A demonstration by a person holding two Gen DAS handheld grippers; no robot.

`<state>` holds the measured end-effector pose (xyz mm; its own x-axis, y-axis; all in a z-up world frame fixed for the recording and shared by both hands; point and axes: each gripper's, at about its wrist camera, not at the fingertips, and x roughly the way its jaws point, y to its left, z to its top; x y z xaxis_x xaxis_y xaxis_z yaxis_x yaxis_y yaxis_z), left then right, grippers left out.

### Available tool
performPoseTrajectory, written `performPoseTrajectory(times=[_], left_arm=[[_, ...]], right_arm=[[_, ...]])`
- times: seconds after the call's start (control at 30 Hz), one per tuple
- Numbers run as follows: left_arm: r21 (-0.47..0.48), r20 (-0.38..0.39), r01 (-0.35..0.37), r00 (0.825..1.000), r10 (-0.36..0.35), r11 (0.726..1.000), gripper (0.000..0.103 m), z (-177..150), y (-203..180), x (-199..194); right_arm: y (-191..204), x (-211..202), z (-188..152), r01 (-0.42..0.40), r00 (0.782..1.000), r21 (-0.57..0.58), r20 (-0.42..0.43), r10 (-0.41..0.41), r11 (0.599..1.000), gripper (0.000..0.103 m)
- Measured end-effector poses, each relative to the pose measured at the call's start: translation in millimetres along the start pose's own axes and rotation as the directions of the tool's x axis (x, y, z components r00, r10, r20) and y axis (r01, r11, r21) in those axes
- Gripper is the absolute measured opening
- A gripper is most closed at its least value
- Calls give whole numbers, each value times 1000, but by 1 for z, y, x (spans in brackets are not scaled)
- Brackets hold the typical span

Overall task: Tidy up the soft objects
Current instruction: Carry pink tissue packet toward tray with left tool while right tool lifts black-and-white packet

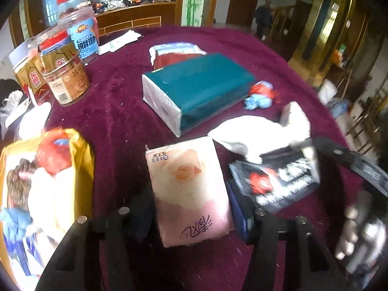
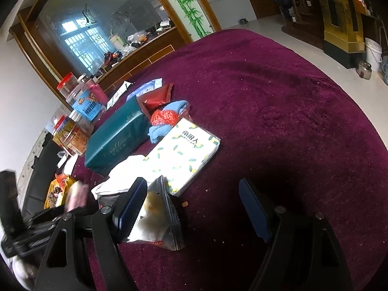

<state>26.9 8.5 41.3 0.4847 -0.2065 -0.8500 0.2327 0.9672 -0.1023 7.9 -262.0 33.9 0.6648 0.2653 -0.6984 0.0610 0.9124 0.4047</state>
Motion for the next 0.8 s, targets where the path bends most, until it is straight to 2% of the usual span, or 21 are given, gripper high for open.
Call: performPoseTrajectory(times=[0.13,0.33,0.4,0.5,0.57,0.63,0.7,0.73,0.8], left_arm=[[-28,46,66,997,-64,997,59,-13,1,-33],[-85,120,170,980,-159,982,59,-53,12,-86],[-110,141,180,976,-164,978,59,-64,22,-96],[-147,178,147,977,-120,978,59,-84,37,-111],[-186,204,151,972,-112,971,59,-99,50,-124],[-219,226,153,969,-103,964,59,-112,63,-134],[-246,242,153,966,-93,957,59,-124,74,-142],[-261,249,150,965,-83,954,59,-130,81,-146],[-286,254,149,964,-75,947,59,-139,92,-150]], right_arm=[[-2,-2,0,-32,999,8,5,32,999,77],[-2,-3,1,-40,999,10,18,40,999,77],[-5,-2,1,-31,999,22,20,31,999,77],[-12,0,1,-29,1000,48,13,28,998,77],[-13,-1,1,-44,999,58,15,44,997,77],[-13,-1,1,-88,996,68,19,87,994,77],[-12,4,-2,-159,987,109,-18,162,981,77],[-10,6,-5,-207,976,127,-42,214,970,77],[5,6,-15,-325,936,126,-98,338,937,77]])
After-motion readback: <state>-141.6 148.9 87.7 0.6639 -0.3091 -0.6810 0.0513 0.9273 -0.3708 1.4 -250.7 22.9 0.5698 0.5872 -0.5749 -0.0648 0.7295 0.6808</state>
